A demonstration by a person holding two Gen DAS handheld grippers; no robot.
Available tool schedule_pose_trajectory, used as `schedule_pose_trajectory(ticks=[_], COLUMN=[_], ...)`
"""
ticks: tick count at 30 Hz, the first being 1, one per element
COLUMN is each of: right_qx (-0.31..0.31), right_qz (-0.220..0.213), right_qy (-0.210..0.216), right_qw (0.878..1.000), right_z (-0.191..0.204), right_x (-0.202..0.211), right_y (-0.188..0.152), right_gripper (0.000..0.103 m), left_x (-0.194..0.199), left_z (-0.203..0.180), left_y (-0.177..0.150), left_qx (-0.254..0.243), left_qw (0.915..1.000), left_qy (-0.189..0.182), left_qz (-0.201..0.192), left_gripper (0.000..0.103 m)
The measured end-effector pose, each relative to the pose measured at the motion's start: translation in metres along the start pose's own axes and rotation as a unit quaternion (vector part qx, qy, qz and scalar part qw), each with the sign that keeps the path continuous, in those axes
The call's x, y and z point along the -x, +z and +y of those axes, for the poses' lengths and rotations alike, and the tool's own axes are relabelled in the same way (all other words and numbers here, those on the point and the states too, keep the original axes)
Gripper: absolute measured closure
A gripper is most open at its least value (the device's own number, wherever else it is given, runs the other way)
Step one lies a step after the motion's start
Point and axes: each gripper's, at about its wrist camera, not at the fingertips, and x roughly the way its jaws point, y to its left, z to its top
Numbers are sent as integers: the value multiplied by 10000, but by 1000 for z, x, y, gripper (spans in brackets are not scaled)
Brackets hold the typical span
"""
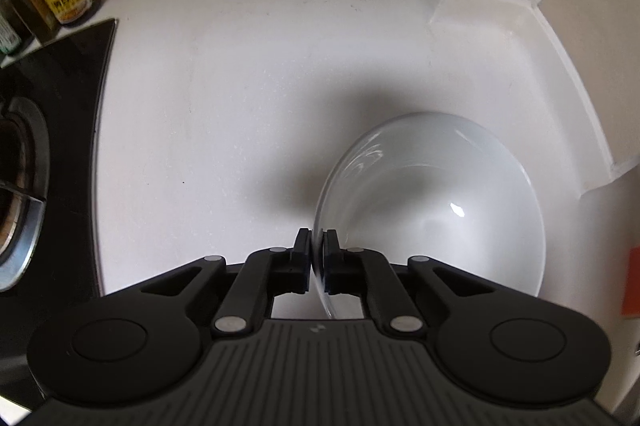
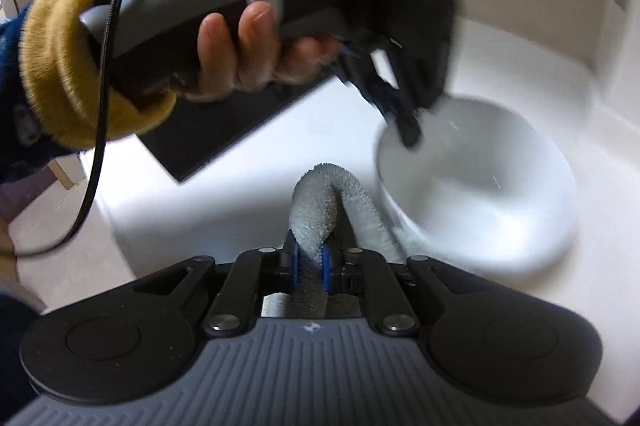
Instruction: Clean bowl
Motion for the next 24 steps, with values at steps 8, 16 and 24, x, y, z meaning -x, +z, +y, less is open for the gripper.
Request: schedule_pose_trajectory(ticks=[8, 16, 24], right_qx=[-362, -875, -955], right_qz=[-39, 131, 331], right_qy=[-564, -987, -747], right_qw=[9977, 9912, 9921], right_z=[-13, -74, -147], right_x=[13, 64, 50], right_y=[-17, -37, -14], right_gripper=[97, 96, 95], left_x=[1, 6, 10], left_z=[-18, -20, -21], left_y=[-26, -43, -52], left_qx=[-551, -994, -1290], left_qw=[9984, 9950, 9916], left_qy=[126, 54, 23], left_qz=[28, 42, -30], left_gripper=[89, 86, 85])
